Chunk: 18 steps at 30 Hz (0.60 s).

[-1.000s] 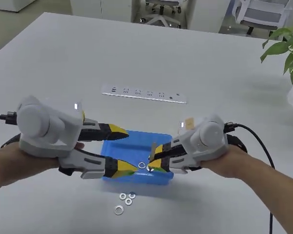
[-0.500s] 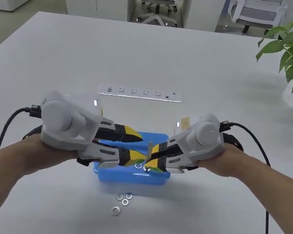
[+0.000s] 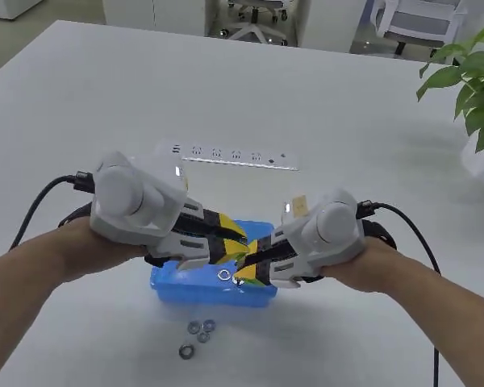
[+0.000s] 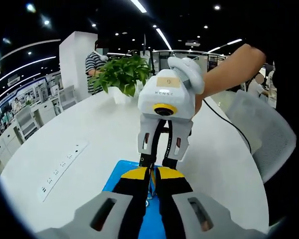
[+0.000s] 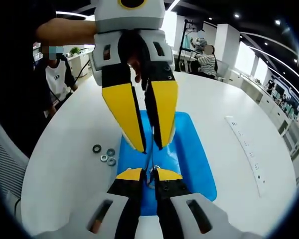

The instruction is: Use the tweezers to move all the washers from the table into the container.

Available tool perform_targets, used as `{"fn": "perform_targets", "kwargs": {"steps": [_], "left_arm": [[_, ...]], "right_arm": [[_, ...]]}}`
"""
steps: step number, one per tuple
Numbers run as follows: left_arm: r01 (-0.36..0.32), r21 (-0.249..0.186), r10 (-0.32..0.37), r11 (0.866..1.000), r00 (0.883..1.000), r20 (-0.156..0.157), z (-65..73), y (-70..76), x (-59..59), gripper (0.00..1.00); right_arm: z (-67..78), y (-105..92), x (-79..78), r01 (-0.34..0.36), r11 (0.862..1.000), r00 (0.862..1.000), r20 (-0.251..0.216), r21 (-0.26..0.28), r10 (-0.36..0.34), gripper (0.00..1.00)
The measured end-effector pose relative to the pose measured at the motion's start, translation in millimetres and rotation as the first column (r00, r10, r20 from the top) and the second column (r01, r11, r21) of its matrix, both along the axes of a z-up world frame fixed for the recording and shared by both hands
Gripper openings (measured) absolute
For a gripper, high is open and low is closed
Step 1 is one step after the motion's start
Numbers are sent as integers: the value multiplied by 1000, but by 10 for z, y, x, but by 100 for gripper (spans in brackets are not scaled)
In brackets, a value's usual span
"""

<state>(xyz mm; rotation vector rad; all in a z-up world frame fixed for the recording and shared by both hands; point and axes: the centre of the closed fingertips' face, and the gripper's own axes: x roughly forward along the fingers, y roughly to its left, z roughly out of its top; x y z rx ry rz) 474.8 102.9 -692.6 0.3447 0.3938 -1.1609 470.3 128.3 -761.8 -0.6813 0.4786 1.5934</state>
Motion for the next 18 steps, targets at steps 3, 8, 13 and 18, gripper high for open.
{"fn": "perform_targets", "kwargs": {"steps": [3,8,13,18], "left_arm": [[5,1,-5,1000,1000,3,-4,-2,-1,7],[20,5,-20,1000,1000,15,-4,-15,-5,6],[24,9,-24,1000,999,25,4,-27,-10,6],[31,9,-31,999,999,32,20,-46,-27,6]], "right_arm": [[0,-2,-2,-4,1000,1000,3,0,4,10],[2,-8,-3,-14,1000,1000,16,-7,14,11],[6,-15,0,-20,1000,999,26,-15,21,12],[12,-31,2,-18,1000,999,31,-18,18,12]]}}
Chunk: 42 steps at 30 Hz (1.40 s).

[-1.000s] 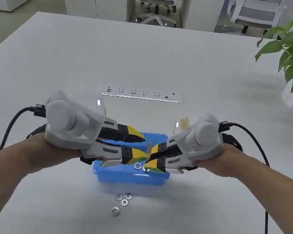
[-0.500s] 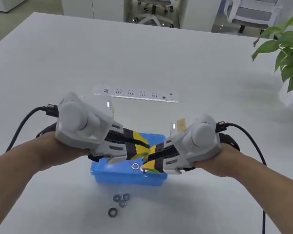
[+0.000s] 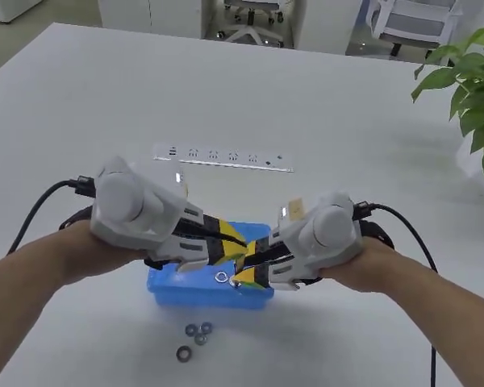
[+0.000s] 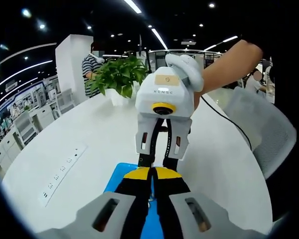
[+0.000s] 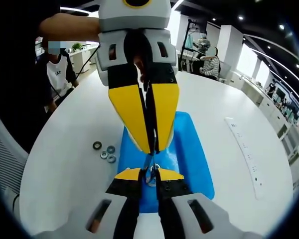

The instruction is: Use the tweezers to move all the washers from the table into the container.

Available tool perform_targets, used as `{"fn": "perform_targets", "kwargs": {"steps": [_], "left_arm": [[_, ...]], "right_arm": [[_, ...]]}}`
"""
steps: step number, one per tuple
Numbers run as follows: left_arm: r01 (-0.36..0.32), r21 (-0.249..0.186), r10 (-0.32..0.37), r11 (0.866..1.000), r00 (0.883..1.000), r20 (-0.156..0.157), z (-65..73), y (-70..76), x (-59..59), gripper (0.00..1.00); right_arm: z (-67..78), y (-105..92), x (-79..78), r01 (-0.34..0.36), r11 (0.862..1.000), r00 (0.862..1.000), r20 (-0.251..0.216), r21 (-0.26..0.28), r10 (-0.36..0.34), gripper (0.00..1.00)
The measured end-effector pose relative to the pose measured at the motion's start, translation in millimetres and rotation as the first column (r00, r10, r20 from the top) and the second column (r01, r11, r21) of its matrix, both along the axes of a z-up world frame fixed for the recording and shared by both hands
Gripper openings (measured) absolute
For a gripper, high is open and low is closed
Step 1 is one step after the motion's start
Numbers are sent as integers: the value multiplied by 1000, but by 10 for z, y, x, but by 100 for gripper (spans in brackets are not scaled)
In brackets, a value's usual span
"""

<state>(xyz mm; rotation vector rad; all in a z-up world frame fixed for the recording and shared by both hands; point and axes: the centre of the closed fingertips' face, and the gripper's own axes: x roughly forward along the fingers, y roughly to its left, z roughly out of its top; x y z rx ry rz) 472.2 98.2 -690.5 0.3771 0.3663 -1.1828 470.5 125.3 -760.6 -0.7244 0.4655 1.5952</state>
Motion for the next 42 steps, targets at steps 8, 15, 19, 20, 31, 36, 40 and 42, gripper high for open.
{"fn": "perform_targets", "kwargs": {"steps": [8,15,19,20,31,36,40,42], "left_arm": [[1,-10,-1,1000,1000,9,71,-26,0,5],[1,-9,-1,1000,1000,11,125,-14,-9,5],[0,-6,0,1000,1000,14,159,4,-14,5],[0,-6,0,1000,1000,14,166,6,-16,5],[1,0,-1,1000,1000,21,253,42,-61,5],[0,1,0,1000,1000,25,293,53,-90,5],[-4,3,4,1000,1000,27,325,75,-110,5],[-5,4,5,1000,1000,30,353,88,-129,5]], "right_arm": [[62,-25,20,16,1000,1000,8,2,-16,15],[149,-60,47,52,999,999,9,11,-52,19],[220,-77,45,75,997,997,4,23,-75,23],[232,-82,41,79,997,997,0,25,-79,24],[364,-238,-6,163,986,986,-23,39,-162,37],[402,-317,-62,192,980,981,-27,42,-191,44],[420,-371,-93,216,975,976,-27,48,-215,49],[429,-395,-111,228,972,974,-28,54,-227,52]]}}
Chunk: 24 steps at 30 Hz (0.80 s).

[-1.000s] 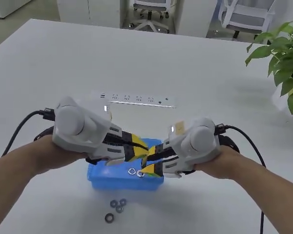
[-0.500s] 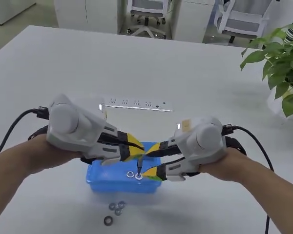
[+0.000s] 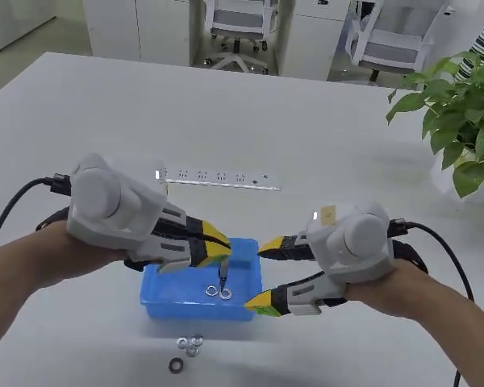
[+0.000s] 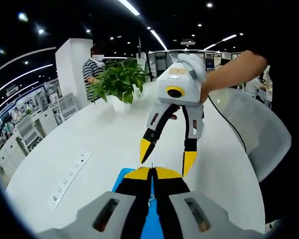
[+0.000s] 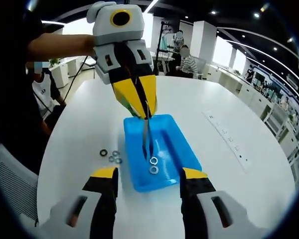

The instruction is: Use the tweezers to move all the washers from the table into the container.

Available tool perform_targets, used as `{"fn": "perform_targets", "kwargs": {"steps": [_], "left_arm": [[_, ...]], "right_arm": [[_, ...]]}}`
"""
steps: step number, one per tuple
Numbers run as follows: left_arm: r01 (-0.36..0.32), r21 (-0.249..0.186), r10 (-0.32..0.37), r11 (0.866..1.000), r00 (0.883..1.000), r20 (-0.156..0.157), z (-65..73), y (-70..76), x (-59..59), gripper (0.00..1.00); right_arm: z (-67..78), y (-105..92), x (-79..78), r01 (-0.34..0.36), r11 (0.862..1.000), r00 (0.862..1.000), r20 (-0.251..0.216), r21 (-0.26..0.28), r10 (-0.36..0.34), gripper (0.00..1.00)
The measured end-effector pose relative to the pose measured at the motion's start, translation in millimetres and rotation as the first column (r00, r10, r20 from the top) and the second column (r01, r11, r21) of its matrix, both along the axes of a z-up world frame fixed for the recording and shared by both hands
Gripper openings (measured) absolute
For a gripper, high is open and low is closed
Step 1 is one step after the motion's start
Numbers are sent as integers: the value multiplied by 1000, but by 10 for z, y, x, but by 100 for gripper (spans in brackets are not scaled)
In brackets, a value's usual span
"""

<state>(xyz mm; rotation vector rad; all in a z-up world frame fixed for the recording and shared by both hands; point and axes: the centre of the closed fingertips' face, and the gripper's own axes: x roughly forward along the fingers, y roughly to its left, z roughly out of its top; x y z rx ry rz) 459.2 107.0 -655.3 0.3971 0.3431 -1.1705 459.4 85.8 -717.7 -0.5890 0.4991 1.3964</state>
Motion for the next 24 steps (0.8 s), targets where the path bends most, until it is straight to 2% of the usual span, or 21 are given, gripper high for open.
{"fn": "perform_targets", "kwargs": {"steps": [9,24], "left_arm": [[-8,7,8,1000,1000,6,85,52,-90,5],[-33,5,33,999,999,7,176,171,-270,5]], "right_arm": [[45,-59,-108,53,998,999,-7,29,-53,65],[20,-57,-276,110,992,993,-41,59,-108,85]]}}
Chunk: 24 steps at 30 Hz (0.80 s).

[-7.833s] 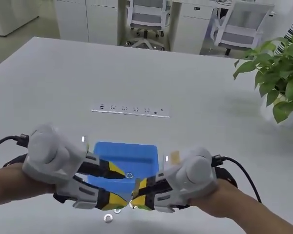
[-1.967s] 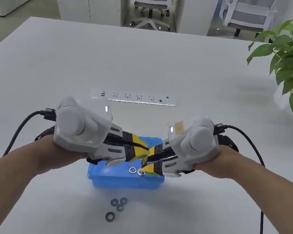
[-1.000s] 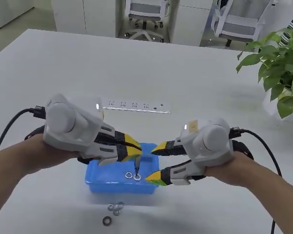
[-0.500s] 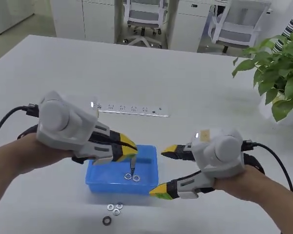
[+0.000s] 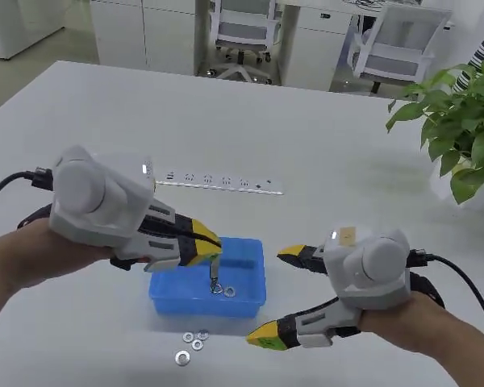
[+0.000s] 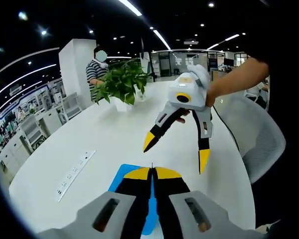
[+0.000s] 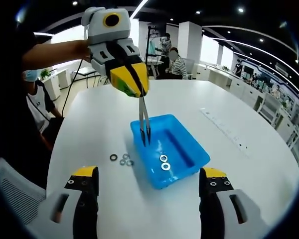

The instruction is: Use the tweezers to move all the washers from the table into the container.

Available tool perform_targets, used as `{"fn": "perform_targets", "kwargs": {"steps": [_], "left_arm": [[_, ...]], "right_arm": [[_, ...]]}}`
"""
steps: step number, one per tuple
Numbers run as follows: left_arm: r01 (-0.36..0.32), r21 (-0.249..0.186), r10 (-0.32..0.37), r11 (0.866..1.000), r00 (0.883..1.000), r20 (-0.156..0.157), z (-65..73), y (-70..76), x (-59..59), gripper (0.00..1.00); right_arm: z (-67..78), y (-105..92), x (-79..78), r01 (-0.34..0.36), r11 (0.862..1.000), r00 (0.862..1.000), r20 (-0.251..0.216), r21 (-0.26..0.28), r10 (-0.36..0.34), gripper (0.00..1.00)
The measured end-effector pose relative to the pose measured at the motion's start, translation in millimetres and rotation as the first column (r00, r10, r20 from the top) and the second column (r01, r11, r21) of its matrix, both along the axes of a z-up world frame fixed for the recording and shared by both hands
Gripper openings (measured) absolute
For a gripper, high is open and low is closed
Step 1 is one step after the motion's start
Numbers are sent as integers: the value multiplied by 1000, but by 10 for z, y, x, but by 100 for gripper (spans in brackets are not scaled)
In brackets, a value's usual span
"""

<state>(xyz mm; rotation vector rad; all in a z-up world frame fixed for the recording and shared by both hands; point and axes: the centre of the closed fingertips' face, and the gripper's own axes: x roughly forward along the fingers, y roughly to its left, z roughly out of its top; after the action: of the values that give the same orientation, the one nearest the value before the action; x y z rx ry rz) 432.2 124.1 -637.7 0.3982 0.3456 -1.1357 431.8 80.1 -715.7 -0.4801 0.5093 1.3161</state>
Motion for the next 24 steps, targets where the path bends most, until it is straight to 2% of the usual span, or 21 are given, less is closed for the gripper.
{"fn": "perform_targets", "kwargs": {"steps": [10,13,24], "left_arm": [[7,5,-7,1000,1000,-12,-26,53,-137,5],[8,3,-8,1000,1000,-14,-28,60,-167,5],[20,4,-20,1000,1000,-15,-32,77,-276,5]], "right_arm": [[-57,14,-78,17,999,1000,-11,30,-16,100],[-37,20,-97,13,999,1000,-10,51,-12,100],[-83,-31,-175,19,998,1000,-12,52,-18,100]]}}
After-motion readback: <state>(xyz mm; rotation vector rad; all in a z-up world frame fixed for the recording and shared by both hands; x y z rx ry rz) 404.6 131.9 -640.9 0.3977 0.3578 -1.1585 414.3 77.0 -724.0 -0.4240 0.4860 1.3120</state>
